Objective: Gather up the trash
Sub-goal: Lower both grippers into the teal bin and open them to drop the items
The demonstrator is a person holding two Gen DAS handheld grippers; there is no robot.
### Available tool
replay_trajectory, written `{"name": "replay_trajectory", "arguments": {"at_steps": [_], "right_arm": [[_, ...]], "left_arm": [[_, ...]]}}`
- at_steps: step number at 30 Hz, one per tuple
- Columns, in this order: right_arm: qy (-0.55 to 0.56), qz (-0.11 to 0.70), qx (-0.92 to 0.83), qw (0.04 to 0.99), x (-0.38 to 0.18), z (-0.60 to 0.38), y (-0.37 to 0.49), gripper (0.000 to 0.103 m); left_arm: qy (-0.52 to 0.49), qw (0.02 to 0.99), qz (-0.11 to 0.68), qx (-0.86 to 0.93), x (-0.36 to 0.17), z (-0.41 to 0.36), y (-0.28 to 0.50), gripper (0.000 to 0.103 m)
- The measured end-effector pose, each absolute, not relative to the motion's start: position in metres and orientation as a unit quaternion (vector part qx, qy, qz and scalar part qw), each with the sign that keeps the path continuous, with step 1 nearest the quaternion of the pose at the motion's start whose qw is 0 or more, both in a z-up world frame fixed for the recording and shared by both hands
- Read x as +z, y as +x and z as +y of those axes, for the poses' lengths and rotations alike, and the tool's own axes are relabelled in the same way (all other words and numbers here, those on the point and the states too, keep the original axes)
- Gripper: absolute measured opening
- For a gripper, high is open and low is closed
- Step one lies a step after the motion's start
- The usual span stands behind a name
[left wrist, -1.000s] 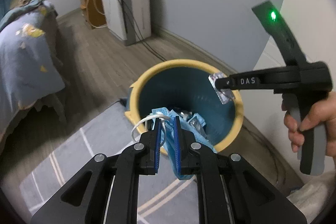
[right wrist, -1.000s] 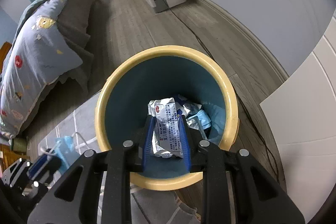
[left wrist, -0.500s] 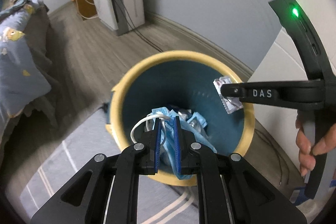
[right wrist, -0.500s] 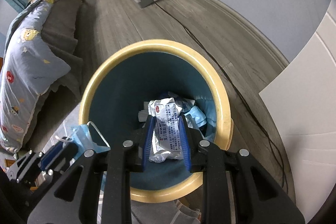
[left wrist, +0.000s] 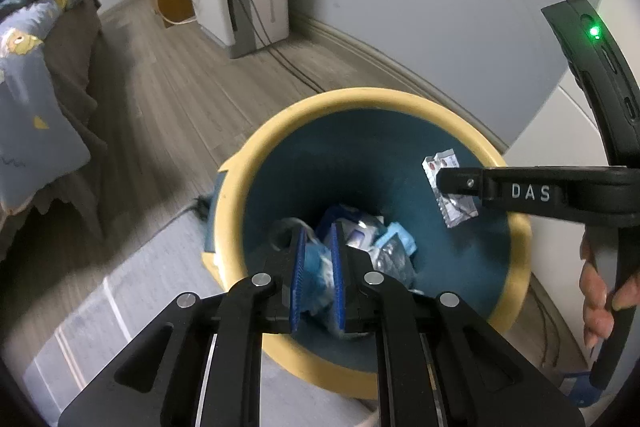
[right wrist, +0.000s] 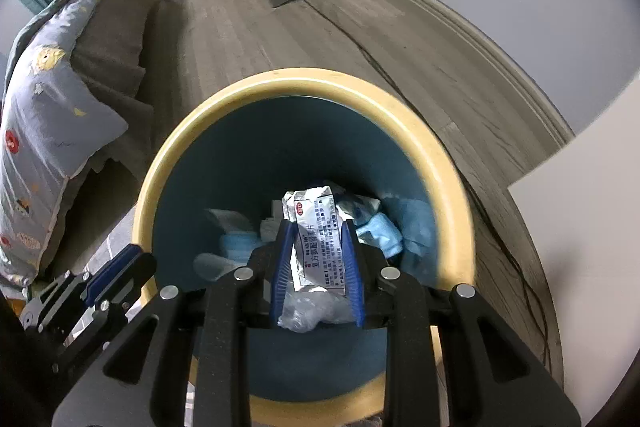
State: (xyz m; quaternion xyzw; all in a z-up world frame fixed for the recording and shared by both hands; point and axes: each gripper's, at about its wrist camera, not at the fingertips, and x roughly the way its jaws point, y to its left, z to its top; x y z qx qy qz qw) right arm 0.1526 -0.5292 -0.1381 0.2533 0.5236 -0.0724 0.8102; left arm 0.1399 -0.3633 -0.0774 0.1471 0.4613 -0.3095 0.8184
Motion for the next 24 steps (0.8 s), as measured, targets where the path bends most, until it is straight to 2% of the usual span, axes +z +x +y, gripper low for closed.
{"name": "replay_trajectory", "arguments": {"at_steps": [3, 4, 5, 7, 10, 12, 19, 22, 24], "right_arm": [[0.242, 0.522, -0.068, 0.815, -0.14, -0.523, 0.158, 0.026], [0.241, 0.522, -0.068, 0.816, -0.141, -0.523, 0.16, 0.032], [0.241, 0.521, -0.069, 0.816, -0.141, -0.523, 0.161, 0.042], [0.24, 0.519, -0.072, 0.817, -0.144, -0.524, 0.162, 0.047], [0.242, 0.522, -0.081, 0.814, -0.147, -0.526, 0.162, 0.047], [0.242, 0.522, -0.083, 0.814, -0.146, -0.526, 0.163, 0.047], [0.212, 0.521, -0.088, 0.822, -0.136, -0.524, 0.154, 0.047], [0.196, 0.517, -0.085, 0.829, -0.123, -0.521, 0.142, 0.047], [0.174, 0.512, -0.08, 0.838, -0.106, -0.516, 0.13, 0.051]], "left_arm": [[0.139, 0.818, 0.464, -0.309, -0.08, -0.36, 0.146, 0.017], [0.137, 0.819, 0.465, -0.309, -0.081, -0.359, 0.146, 0.017], [0.135, 0.819, 0.465, -0.308, -0.082, -0.356, 0.146, 0.018], [0.137, 0.818, 0.466, -0.308, -0.084, -0.353, 0.145, 0.018], [0.146, 0.819, 0.459, -0.31, -0.085, -0.349, 0.142, 0.019], [0.148, 0.821, 0.455, -0.312, -0.083, -0.346, 0.139, 0.027], [0.141, 0.823, 0.452, -0.313, -0.073, -0.333, 0.124, 0.041], [0.126, 0.827, 0.447, -0.317, -0.057, -0.321, 0.11, 0.054], [0.107, 0.827, 0.447, -0.324, -0.044, -0.311, 0.101, 0.073]]}}
